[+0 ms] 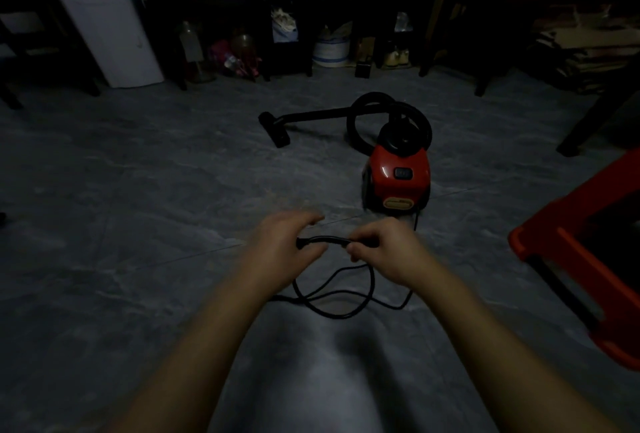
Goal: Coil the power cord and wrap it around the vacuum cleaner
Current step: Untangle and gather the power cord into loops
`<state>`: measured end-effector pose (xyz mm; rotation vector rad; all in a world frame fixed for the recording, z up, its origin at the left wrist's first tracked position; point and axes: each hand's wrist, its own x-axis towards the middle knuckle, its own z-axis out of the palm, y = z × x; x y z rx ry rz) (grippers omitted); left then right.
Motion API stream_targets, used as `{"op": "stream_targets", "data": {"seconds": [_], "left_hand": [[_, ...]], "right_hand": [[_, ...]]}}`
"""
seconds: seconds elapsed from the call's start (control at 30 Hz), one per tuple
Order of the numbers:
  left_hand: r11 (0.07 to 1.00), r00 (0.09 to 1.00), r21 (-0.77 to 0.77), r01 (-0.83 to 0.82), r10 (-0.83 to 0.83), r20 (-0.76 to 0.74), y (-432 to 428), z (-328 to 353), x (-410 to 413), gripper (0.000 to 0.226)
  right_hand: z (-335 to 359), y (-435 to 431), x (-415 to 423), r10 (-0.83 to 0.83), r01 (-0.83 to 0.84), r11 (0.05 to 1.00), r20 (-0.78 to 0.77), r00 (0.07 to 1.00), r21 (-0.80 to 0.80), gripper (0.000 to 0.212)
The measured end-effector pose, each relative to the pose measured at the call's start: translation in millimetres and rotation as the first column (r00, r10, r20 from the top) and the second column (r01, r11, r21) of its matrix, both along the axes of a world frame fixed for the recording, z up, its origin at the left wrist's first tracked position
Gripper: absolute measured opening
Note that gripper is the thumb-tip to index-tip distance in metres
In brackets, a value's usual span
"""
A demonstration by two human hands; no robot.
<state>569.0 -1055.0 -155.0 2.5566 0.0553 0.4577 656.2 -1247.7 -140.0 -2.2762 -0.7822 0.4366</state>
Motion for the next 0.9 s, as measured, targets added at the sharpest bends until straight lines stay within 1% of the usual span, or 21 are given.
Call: {"op": "stream_targets", "data": {"seconds": [0.07,0.13,0.2,0.33,0.4,0.5,0.6,0.77,0.9], "left_hand": [[0.998,0.997,-0.022,0.052,-0.053,-0.058,-5,0,0,0.039],[0.994,0.991,-0.072,0.088,-0.095,-0.098,-8,2,1,0.029],[0.981,0.989,-0.168,0.094,-0.112,-0.1,-10,4,3,0.021],[0.938,0.997,-0.346,0.03,-0.054,-0.061,-18,8,5,0.021],[0.893,1.0,-0.45,0.01,-0.019,-0.017,-24,11,7,0.02],[0.79,0.999,-0.612,-0.032,0.052,0.015,-27,16,8,0.017],[0.694,0.993,-0.717,-0.068,0.117,0.019,-27,21,6,0.017],[0.579,0.962,-0.797,-0.169,0.273,-0.006,-23,25,5,0.013],[0.513,0.934,-0.836,-0.195,0.357,0.002,-20,28,3,0.012]], "right_hand": [[2,2,-1,0.02,-0.02,1.0,-0.013,1.0,0.016,0.012],[4,1,-1,0.021,-0.022,0.999,0.023,1.0,0.036,0.021],[5,-1,1,-0.015,0.011,0.997,0.051,0.999,0.076,0.015],[6,-6,3,-0.089,0.081,0.977,0.033,0.995,0.196,0.008],[5,-7,5,-0.124,0.115,0.96,0.019,0.992,0.256,0.006],[4,-9,9,-0.156,0.144,0.937,0.01,0.988,0.319,0.005],[2,-12,13,-0.17,0.159,0.919,0.0,0.985,0.36,0.007],[-3,-15,15,-0.214,0.186,0.917,0.042,0.976,0.352,0.016],[0,-11,4,-0.21,0.178,0.929,0.067,0.975,0.324,0.035]]}}
